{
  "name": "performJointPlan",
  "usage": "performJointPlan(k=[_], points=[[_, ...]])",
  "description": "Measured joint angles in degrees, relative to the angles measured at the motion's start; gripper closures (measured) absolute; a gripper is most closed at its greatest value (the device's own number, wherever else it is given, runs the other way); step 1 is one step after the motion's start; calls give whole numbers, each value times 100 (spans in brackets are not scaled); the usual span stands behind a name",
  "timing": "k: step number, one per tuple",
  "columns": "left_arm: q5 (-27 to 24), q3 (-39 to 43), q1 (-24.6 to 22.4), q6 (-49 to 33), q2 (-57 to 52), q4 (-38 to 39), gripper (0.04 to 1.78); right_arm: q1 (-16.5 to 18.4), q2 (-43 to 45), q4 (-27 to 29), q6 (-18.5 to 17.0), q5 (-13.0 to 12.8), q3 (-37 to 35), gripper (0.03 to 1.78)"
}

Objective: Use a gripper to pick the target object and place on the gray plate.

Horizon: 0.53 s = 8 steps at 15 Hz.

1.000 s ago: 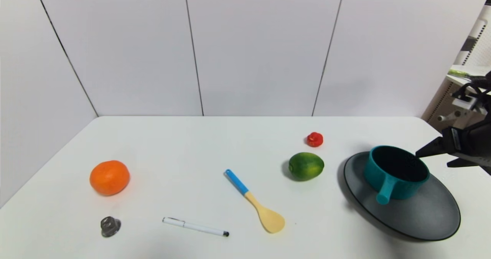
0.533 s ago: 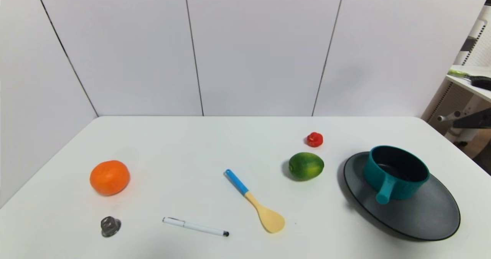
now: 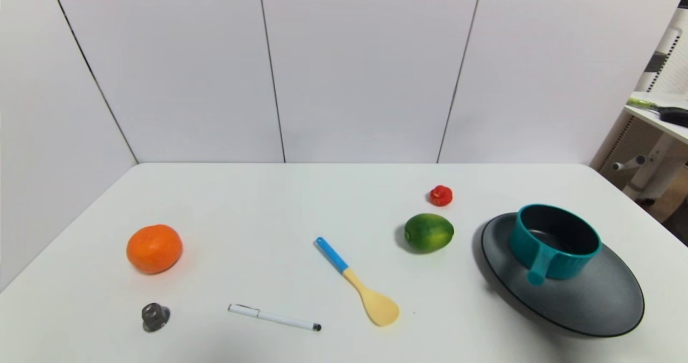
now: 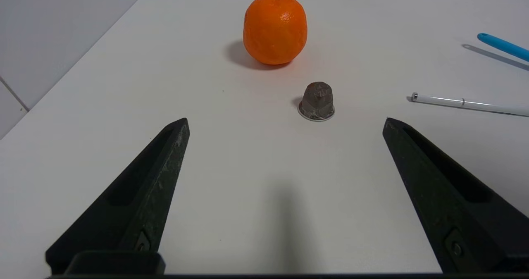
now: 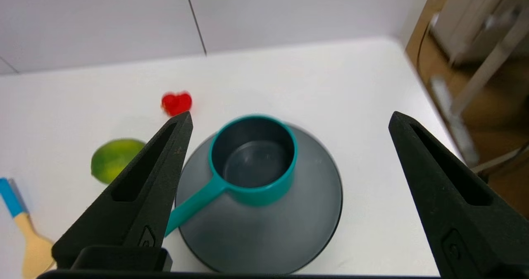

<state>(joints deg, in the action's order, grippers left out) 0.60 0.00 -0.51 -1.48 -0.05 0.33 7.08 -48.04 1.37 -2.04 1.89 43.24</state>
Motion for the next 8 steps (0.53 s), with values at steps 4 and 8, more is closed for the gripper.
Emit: performJointPlan(k=[4,8], points=[[0,0,0,2,0,0,13,-395,1442,-908,204,-495,-1364,14],[0,0,0,2,0,0,13,-697,2672,-1142,280,-568,-2575,12]])
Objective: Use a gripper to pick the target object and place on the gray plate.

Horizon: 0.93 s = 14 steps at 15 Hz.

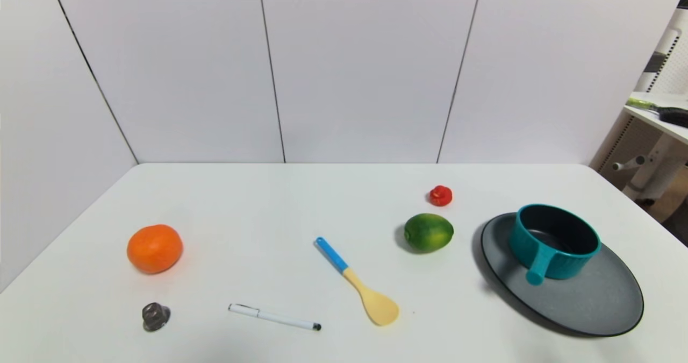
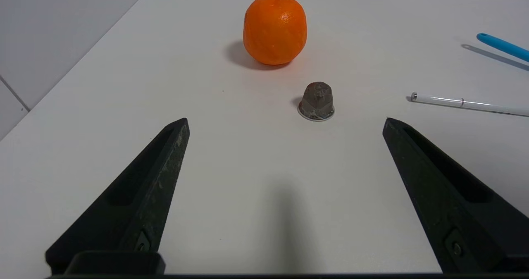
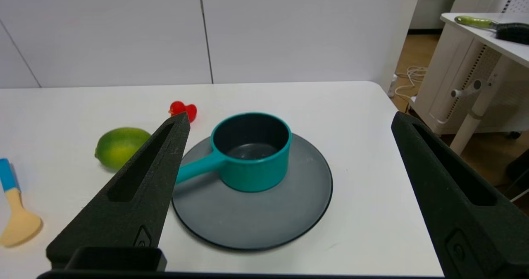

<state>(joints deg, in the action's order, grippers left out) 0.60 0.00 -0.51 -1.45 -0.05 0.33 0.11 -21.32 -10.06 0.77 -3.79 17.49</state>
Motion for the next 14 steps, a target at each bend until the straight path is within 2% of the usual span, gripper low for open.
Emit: performJointPlan(k=[4,6,9,14], points=[[0,0,0,-2,0,0,13,11,1074,-94,218,-4,-1191,12],[-2,0,0,0,0,-2,13,22,1548,149,455,55,-1604,12],[0,0,0,0,0,0,13,24,1975,998,501,421,-1734,12],[0,0,0,-2,0,0,13,16,2142,1057,319,458,-1744,12]])
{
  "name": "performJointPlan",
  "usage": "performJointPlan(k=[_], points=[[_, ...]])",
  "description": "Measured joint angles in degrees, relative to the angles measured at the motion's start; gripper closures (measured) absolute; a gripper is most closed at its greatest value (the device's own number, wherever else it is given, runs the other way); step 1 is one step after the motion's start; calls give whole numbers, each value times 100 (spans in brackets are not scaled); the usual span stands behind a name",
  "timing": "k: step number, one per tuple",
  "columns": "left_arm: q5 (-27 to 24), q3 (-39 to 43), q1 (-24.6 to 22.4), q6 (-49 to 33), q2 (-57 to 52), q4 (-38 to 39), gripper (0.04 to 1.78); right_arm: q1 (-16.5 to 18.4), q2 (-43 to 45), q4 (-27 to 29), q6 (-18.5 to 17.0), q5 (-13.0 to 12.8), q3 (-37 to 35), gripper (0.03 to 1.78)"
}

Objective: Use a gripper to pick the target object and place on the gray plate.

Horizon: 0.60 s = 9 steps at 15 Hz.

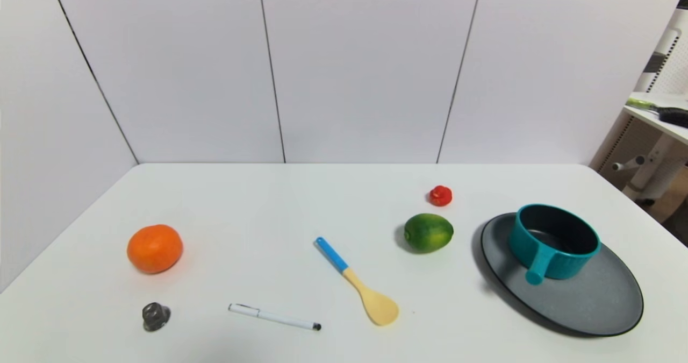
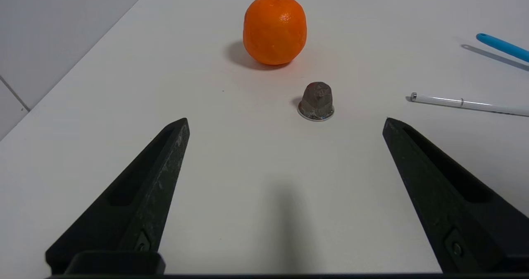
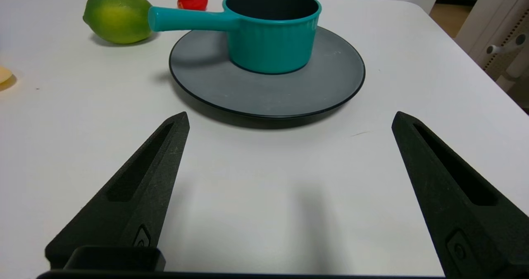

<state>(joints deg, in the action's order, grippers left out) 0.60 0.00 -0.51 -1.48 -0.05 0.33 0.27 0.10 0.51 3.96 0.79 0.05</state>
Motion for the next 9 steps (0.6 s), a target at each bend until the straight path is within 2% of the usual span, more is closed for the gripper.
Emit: performJointPlan(k=[9], points=[[0,0,0,2,0,-2,13,-2,1,-22,-28,-13,-5,12]])
